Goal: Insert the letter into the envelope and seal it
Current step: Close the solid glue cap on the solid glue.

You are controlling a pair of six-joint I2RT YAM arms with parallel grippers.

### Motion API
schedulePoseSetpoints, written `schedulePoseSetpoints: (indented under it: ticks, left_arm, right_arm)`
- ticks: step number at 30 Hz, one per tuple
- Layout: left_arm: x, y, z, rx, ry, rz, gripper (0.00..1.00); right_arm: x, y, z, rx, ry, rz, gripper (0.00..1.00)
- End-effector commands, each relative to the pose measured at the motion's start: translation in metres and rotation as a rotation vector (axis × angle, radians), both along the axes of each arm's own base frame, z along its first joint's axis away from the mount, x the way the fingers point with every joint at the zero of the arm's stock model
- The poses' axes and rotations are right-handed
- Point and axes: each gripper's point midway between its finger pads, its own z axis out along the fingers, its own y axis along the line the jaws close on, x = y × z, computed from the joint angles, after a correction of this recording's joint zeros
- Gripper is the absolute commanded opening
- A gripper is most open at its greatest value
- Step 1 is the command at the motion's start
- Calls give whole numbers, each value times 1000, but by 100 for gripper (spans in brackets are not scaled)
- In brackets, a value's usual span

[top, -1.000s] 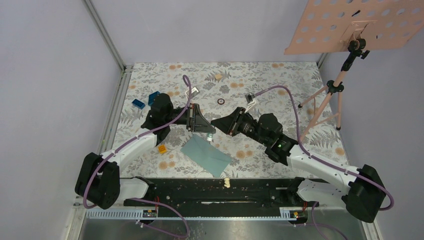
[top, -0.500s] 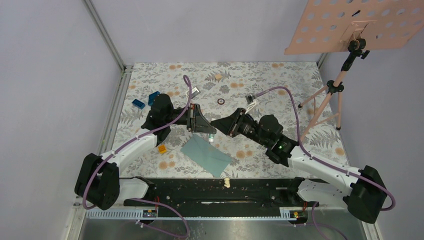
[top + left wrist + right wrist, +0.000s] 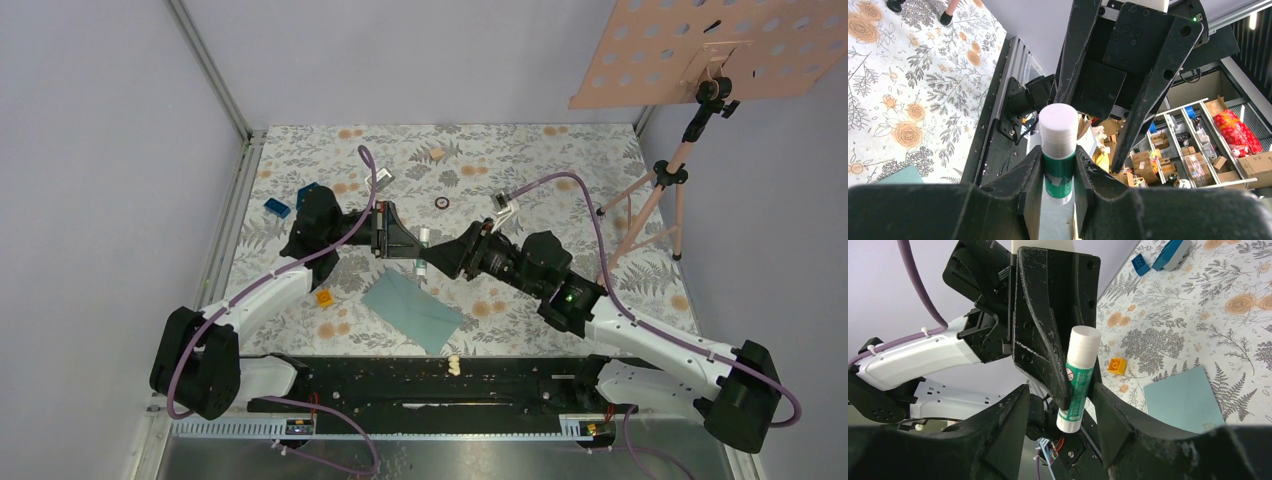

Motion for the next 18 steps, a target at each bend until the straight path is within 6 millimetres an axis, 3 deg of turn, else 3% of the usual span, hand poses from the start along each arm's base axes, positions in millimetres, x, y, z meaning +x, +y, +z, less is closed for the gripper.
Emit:
schedulePoseSetpoints:
  ticks: [1, 8, 18]
  left_arm:
    - [38, 1, 45, -114, -190, 203, 0]
    - [33, 3, 47, -119, -198, 193, 0]
    - [27, 3, 50, -128, -204, 158, 0]
  right_arm:
    - [-52, 12, -15, -78, 61, 223, 58]
    - [-16, -3, 6, -42, 31, 48, 66]
    - [15, -14, 50, -5, -65, -59, 66]
